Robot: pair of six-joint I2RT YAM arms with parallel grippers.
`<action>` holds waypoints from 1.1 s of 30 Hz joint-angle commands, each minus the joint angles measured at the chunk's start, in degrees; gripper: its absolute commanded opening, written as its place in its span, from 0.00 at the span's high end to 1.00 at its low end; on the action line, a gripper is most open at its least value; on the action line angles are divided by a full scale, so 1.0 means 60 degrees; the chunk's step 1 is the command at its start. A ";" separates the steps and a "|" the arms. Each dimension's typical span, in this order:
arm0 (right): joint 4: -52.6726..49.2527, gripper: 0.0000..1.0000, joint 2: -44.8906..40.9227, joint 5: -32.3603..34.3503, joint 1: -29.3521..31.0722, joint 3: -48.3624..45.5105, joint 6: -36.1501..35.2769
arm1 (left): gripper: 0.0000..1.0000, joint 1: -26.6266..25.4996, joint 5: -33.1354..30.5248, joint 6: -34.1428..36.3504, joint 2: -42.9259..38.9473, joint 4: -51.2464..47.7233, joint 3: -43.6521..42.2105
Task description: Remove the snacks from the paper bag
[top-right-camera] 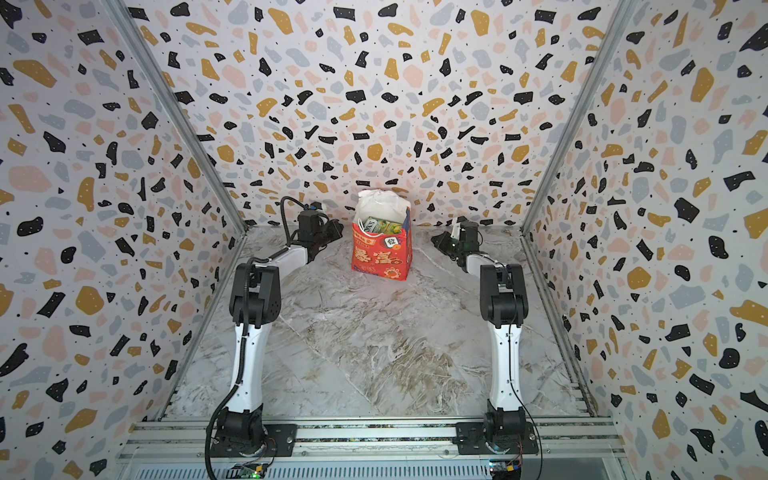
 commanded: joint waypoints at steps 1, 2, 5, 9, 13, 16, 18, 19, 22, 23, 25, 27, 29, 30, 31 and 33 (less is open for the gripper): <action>-0.0564 0.87 0.0442 -0.0536 0.0284 0.1116 0.0352 | 1.00 -0.0251 0.0094 -0.0541 0.0518 -0.0185 0.0686; -0.0651 0.87 0.0703 -0.0620 0.0366 0.1493 0.0434 | 1.00 -0.0270 0.0225 -0.0738 0.0721 -0.0186 0.0903; -0.1048 0.87 0.1501 -0.0931 0.0569 0.2688 0.0581 | 1.00 -0.0364 0.0674 -0.1254 0.1190 -0.0202 0.1408; -0.0979 0.87 0.2210 -0.1176 0.0740 0.3580 0.0722 | 1.00 -0.0597 0.0894 -0.0997 0.0955 -0.0045 0.0938; -0.0837 0.87 0.2799 -0.1692 0.0835 0.4399 0.0797 | 1.00 -0.0636 0.0972 -0.0742 -0.0125 0.0773 -0.0919; -0.0778 0.87 0.3057 -0.1960 0.0882 0.4767 0.0585 | 1.00 -0.0699 0.1074 -0.0562 -0.1148 0.1469 -0.2609; -0.0781 0.87 0.3191 -0.2266 0.0882 0.4995 0.0471 | 1.00 -0.0798 0.1330 -0.0490 -0.1757 0.2019 -0.3653; -0.0766 0.86 0.3211 -0.2418 0.0882 0.5003 0.0377 | 1.00 -0.0848 0.1523 -0.0448 -0.2061 0.2190 -0.4104; -0.0501 0.84 0.3251 -0.3036 0.0882 0.4983 0.0058 | 1.00 -0.0949 0.2078 -0.0408 -0.2758 0.2598 -0.5280; -0.0328 0.83 0.3280 -0.3276 0.0882 0.4996 0.0028 | 1.00 -0.0969 0.2210 -0.0385 -0.2967 0.2629 -0.5523; -0.0281 0.83 0.3285 -0.3611 0.0867 0.4996 -0.0078 | 1.00 -0.0975 0.2577 -0.0187 -0.3460 0.2728 -0.6067; -0.0313 0.83 0.3235 -0.3947 0.0895 0.4938 -0.0376 | 1.00 -0.0968 0.2638 0.0076 -0.4011 0.2641 -0.6520; -0.0371 0.83 0.3211 -0.4284 0.0937 0.4917 -0.0629 | 1.00 -0.0911 0.2458 0.0404 -0.4626 0.2607 -0.7036; -0.0409 0.83 0.3186 -0.4535 0.0955 0.4907 -0.0771 | 1.00 -0.0799 0.2196 0.0491 -0.4937 0.2581 -0.7233; -0.0496 0.83 0.3149 -0.4716 0.0973 0.4875 -0.0922 | 1.00 -0.0600 0.2026 0.0446 -0.5196 0.2623 -0.7425; -0.0772 0.83 0.3005 -0.4754 0.1030 0.4689 -0.1307 | 1.00 -0.0111 0.1743 0.0092 -0.5594 0.2992 -0.7815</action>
